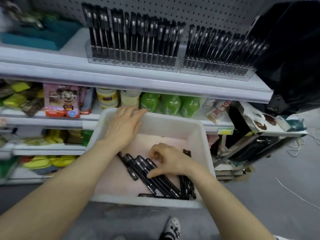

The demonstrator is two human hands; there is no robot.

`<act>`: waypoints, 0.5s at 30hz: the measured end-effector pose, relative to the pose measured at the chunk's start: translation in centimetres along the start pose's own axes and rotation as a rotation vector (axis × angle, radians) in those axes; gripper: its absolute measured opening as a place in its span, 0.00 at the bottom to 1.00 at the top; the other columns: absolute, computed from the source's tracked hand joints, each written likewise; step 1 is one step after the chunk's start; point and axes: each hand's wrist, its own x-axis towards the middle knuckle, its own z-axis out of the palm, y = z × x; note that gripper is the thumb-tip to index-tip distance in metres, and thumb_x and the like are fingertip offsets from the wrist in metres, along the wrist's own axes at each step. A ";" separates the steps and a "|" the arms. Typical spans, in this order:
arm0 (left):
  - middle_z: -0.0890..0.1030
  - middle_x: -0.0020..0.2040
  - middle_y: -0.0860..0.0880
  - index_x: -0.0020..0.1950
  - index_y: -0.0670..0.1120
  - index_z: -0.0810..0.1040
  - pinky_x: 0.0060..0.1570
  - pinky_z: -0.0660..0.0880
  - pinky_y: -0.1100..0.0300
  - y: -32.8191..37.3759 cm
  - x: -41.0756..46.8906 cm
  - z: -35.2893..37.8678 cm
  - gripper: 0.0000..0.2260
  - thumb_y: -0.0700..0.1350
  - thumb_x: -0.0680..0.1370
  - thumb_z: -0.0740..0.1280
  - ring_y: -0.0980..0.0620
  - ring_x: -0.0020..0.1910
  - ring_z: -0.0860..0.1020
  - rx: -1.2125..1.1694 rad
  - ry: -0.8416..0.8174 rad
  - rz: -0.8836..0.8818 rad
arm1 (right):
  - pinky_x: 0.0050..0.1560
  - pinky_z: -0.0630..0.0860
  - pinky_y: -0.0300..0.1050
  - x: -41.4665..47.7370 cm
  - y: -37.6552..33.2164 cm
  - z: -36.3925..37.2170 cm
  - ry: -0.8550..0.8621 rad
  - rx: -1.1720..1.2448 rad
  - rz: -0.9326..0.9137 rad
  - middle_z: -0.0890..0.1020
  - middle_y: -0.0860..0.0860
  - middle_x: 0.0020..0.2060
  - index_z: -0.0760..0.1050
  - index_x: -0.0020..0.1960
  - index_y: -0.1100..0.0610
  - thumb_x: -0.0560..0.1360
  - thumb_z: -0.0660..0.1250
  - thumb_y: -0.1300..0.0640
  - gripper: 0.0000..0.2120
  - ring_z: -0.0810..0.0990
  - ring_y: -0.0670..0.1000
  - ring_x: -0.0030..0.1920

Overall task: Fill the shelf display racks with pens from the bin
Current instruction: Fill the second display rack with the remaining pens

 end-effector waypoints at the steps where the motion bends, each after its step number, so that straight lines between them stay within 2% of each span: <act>1: 0.77 0.58 0.42 0.69 0.48 0.74 0.61 0.61 0.51 0.0 0.1 0.0 0.21 0.44 0.76 0.62 0.41 0.57 0.71 0.001 0.001 -0.001 | 0.49 0.74 0.45 -0.1 -0.1 0.4 -0.051 -0.046 -0.017 0.73 0.47 0.49 0.71 0.52 0.49 0.61 0.81 0.43 0.27 0.74 0.48 0.47; 4: 0.77 0.55 0.42 0.68 0.47 0.74 0.59 0.60 0.52 0.0 0.2 0.3 0.19 0.43 0.77 0.64 0.40 0.55 0.71 0.002 0.002 -0.014 | 0.47 0.70 0.42 -0.4 -0.6 1.4 -0.159 -0.159 -0.046 0.67 0.45 0.52 0.66 0.54 0.47 0.59 0.81 0.41 0.32 0.70 0.46 0.49; 9: 0.76 0.55 0.41 0.69 0.48 0.74 0.60 0.64 0.48 0.3 0.2 0.8 0.20 0.41 0.76 0.66 0.40 0.55 0.71 0.032 0.017 -0.030 | 0.52 0.71 0.44 0.4 -1.2 2.6 -0.159 -0.249 -0.099 0.64 0.45 0.52 0.65 0.53 0.48 0.57 0.81 0.41 0.35 0.68 0.47 0.51; 11: 0.75 0.55 0.42 0.70 0.48 0.73 0.62 0.64 0.47 0.3 0.2 1.0 0.23 0.38 0.74 0.67 0.40 0.56 0.70 0.051 0.011 -0.039 | 0.52 0.71 0.45 0.8 -0.9 2.4 -0.118 -0.208 -0.076 0.65 0.46 0.52 0.65 0.53 0.49 0.59 0.81 0.44 0.32 0.68 0.47 0.50; 15: 0.76 0.55 0.41 0.69 0.48 0.74 0.63 0.64 0.46 0.3 0.3 1.2 0.24 0.37 0.73 0.68 0.40 0.55 0.70 0.070 0.030 -0.032 | 0.51 0.74 0.52 1.3 0.8 1.5 0.101 -0.207 -0.006 0.67 0.49 0.51 0.68 0.52 0.52 0.64 0.75 0.53 0.22 0.71 0.52 0.48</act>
